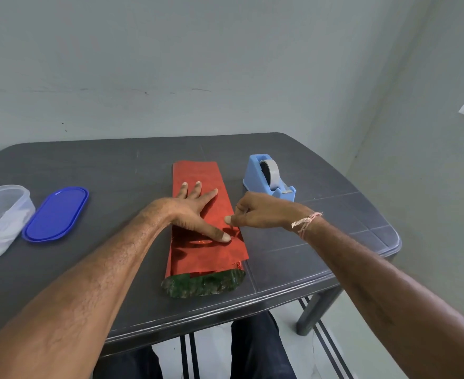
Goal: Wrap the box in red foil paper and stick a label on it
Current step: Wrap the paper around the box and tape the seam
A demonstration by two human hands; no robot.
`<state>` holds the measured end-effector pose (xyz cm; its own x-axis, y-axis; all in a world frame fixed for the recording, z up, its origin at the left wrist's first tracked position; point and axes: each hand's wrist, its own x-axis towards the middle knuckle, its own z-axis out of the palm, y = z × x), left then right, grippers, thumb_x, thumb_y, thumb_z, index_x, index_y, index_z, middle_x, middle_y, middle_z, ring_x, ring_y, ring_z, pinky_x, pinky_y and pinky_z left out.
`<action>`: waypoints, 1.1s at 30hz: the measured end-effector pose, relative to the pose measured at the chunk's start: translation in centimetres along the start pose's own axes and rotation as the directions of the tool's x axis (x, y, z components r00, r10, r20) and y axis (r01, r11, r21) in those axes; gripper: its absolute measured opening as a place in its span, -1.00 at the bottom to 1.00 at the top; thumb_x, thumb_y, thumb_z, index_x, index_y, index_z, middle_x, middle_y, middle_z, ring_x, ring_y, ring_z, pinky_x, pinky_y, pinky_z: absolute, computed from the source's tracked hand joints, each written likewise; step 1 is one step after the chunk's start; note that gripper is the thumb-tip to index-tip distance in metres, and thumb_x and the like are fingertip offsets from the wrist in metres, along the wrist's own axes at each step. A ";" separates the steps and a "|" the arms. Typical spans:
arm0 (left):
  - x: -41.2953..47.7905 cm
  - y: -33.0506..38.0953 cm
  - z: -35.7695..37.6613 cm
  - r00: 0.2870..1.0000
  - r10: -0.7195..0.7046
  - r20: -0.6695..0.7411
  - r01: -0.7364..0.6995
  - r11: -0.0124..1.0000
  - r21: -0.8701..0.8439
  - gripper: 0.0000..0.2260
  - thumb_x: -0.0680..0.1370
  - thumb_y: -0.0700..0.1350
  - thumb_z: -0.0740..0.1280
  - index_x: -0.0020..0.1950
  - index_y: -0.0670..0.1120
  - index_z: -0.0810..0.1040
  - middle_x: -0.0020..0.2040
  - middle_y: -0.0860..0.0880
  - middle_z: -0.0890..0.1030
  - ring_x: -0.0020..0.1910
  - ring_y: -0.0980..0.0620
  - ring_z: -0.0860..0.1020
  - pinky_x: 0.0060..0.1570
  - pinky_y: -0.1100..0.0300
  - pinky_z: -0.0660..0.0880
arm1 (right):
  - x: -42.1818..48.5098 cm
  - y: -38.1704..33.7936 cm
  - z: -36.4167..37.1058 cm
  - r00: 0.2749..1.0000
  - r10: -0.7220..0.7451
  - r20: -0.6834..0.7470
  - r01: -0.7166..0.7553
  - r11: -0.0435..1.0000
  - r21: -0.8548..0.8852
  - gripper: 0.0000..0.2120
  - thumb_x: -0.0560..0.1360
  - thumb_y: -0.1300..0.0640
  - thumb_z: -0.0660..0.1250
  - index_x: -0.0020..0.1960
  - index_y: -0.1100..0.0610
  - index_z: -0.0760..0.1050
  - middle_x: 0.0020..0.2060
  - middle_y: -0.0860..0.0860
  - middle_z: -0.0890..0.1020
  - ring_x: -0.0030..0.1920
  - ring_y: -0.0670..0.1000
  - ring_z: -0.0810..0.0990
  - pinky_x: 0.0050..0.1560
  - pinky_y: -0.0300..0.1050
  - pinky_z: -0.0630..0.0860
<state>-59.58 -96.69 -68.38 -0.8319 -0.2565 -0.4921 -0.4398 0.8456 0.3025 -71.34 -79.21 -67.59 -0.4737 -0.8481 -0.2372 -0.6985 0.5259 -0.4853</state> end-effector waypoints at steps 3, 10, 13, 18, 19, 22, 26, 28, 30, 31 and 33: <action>-0.1 0.0 0.0 1.000 0.005 -0.007 -0.005 1.000 -0.006 0.25 0.20 0.51 0.47 0.61 0.26 -0.31 0.59 0.06 -0.47 0.53 -0.10 -0.52 0.53 -0.36 -0.23 | 0.0 0.0 0.2 1.000 0.009 -0.004 -0.009 1.000 -0.025 -0.55 0.54 -0.25 0.40 -0.15 0.16 0.63 -0.16 0.04 0.68 -0.06 0.04 0.66 0.07 0.01 0.59; -0.1 -0.1 0.1 1.000 0.010 -0.008 -0.010 1.000 -0.024 0.28 0.16 0.52 0.46 0.61 0.27 -0.30 0.59 0.07 -0.47 0.52 -0.09 -0.53 0.54 -0.34 -0.24 | 0.0 0.2 0.4 1.000 0.015 0.012 -0.015 1.000 -0.021 -0.58 0.53 -0.27 0.40 -0.18 0.10 0.61 -0.10 0.05 0.71 0.00 0.04 0.67 0.11 0.00 0.59; 0.0 -0.3 0.2 1.000 0.010 0.001 -0.010 1.000 -0.027 0.28 0.16 0.54 0.46 0.60 0.28 -0.31 0.58 0.07 -0.48 0.52 -0.08 -0.54 0.53 -0.34 -0.24 | -0.2 0.4 0.2 0.997 0.036 0.072 -0.040 0.998 0.055 -0.61 0.54 -0.25 0.40 -0.14 0.08 0.62 -0.04 0.01 0.71 0.06 -0.01 0.65 0.20 -0.05 0.54; 0.0 -0.2 0.2 1.000 0.013 0.015 -0.013 1.000 -0.018 0.28 0.16 0.55 0.45 0.59 0.28 -0.33 0.57 0.07 -0.50 0.51 -0.08 -0.55 0.53 -0.34 -0.25 | 0.0 1.5 0.5 0.986 0.078 0.145 -0.103 0.979 0.177 -0.55 0.51 -0.31 0.40 0.10 0.07 0.67 0.14 -0.02 0.69 0.23 0.00 0.59 0.39 0.05 0.47; 0.0 -0.2 0.1 1.000 0.014 0.017 -0.014 1.000 -0.015 0.28 0.15 0.55 0.44 0.59 0.28 -0.34 0.57 0.07 -0.51 0.50 -0.08 -0.55 0.53 -0.34 -0.25 | 0.0 1.7 0.6 0.984 0.079 0.158 -0.111 0.973 0.200 -0.55 0.53 -0.30 0.39 0.15 0.06 0.65 0.18 0.00 0.67 0.26 0.02 0.57 0.39 0.08 0.47; 0.1 -0.2 0.1 1.000 0.019 0.025 -0.018 1.000 -0.018 0.32 0.09 0.59 0.42 0.59 0.28 -0.35 0.56 0.07 -0.51 0.50 -0.08 -0.56 0.54 -0.33 -0.25 | 0.3 2.4 0.9 0.977 0.070 0.203 -0.126 0.953 0.276 -0.49 0.58 -0.22 0.35 0.27 0.18 0.60 0.24 0.12 0.64 0.28 0.13 0.57 0.37 0.10 0.48; 0.2 -0.4 0.1 0.999 0.019 0.028 -0.018 0.999 -0.027 0.33 0.08 0.59 0.41 0.59 0.28 -0.34 0.56 0.07 -0.52 0.49 -0.06 -0.57 0.54 -0.31 -0.26 | 1.1 3.3 1.4 0.971 0.027 0.238 -0.109 0.936 0.335 -0.42 0.54 -0.25 0.39 0.25 0.24 0.59 0.05 0.01 0.64 0.10 -0.03 0.55 0.26 0.04 0.50; 0.3 -0.6 0.1 0.999 0.018 0.037 -0.017 1.000 -0.026 0.35 0.04 0.61 0.40 0.59 0.29 -0.35 0.56 0.07 -0.52 0.49 -0.06 -0.57 0.54 -0.31 -0.27 | 1.4 3.7 1.7 0.970 0.007 0.242 -0.094 0.932 0.350 -0.46 0.52 -0.27 0.40 0.14 0.22 0.62 -0.03 -0.03 0.62 0.03 -0.06 0.53 0.15 -0.04 0.46; 0.4 -0.7 0.1 0.999 0.018 0.050 -0.017 1.000 -0.022 0.39 -0.02 0.65 0.37 0.59 0.29 -0.36 0.56 0.08 -0.52 0.49 -0.06 -0.58 0.54 -0.31 -0.28 | 1.6 4.0 1.8 0.968 -0.007 0.250 -0.088 0.926 0.367 -0.61 0.56 -0.22 0.39 0.07 0.12 0.63 -0.07 -0.05 0.61 0.00 -0.07 0.52 0.11 -0.08 0.44; 0.5 -0.7 0.1 0.998 0.020 0.051 -0.019 1.000 -0.021 0.40 -0.03 0.66 0.36 0.58 0.30 -0.36 0.56 0.08 -0.53 0.49 -0.06 -0.58 0.53 -0.31 -0.28 | 1.7 4.1 1.8 0.968 -0.012 0.252 -0.085 0.924 0.372 -0.64 0.56 -0.21 0.39 0.06 0.10 0.63 -0.07 -0.05 0.61 0.00 -0.07 0.52 0.12 -0.07 0.44; 0.6 -0.8 0.1 0.998 0.023 0.052 -0.021 0.999 -0.024 0.41 -0.05 0.66 0.36 0.58 0.30 -0.36 0.55 0.08 -0.53 0.49 -0.05 -0.58 0.54 -0.30 -0.28 | 1.8 4.3 1.8 0.965 -0.021 0.261 -0.084 0.920 0.383 -0.68 0.56 -0.20 0.39 -0.01 0.06 0.62 -0.11 -0.08 0.62 -0.01 -0.08 0.52 0.13 -0.06 0.43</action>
<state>-59.66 -97.45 -68.99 -0.8228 -0.2125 -0.5271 -0.4297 0.8396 0.3323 -74.20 -78.58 -71.62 -0.3025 -0.8461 -0.4388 -0.3974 0.5304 -0.7488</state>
